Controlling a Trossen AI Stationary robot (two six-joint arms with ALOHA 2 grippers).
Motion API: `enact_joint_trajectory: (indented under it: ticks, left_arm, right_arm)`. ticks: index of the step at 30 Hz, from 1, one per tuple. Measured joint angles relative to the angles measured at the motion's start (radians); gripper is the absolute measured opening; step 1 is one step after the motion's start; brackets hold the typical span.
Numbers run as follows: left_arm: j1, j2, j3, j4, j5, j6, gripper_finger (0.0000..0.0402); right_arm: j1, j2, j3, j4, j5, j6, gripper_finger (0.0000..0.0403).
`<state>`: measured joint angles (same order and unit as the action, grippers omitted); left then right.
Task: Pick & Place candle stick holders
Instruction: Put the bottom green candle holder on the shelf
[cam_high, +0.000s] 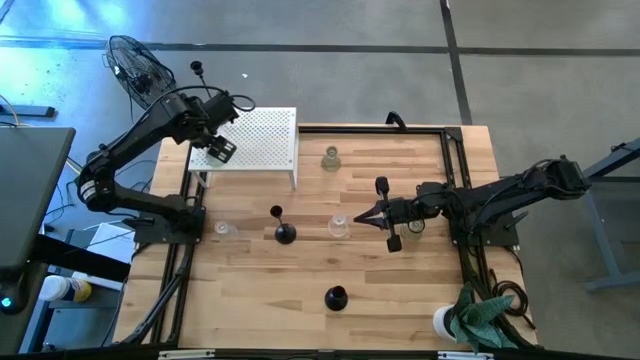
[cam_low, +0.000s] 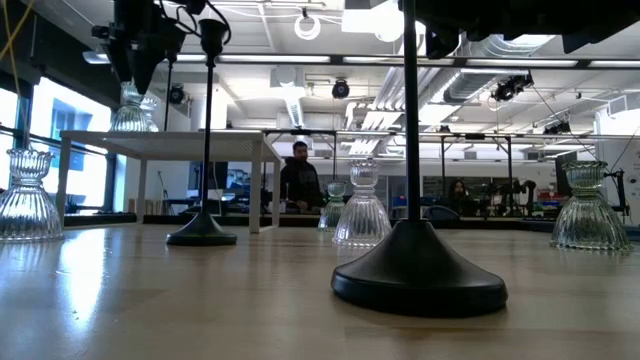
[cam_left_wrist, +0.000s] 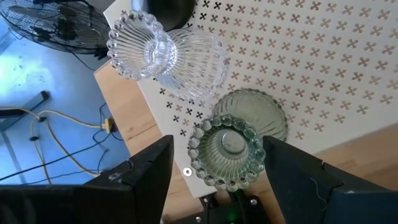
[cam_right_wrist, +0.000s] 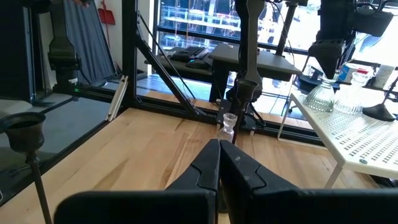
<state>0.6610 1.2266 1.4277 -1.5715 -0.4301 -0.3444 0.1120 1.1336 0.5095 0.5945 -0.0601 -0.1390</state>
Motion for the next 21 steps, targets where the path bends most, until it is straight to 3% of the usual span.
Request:
enact_joint_trajectory:
  ticks: [21]
  left_arm:
    - [0.0, -0.022, 0.001, 0.001, -0.085, 0.022, 0.0239]
  right_arm:
    - [0.0, 0.0, 0.0, -0.001, 0.0, 0.0, 0.0002]
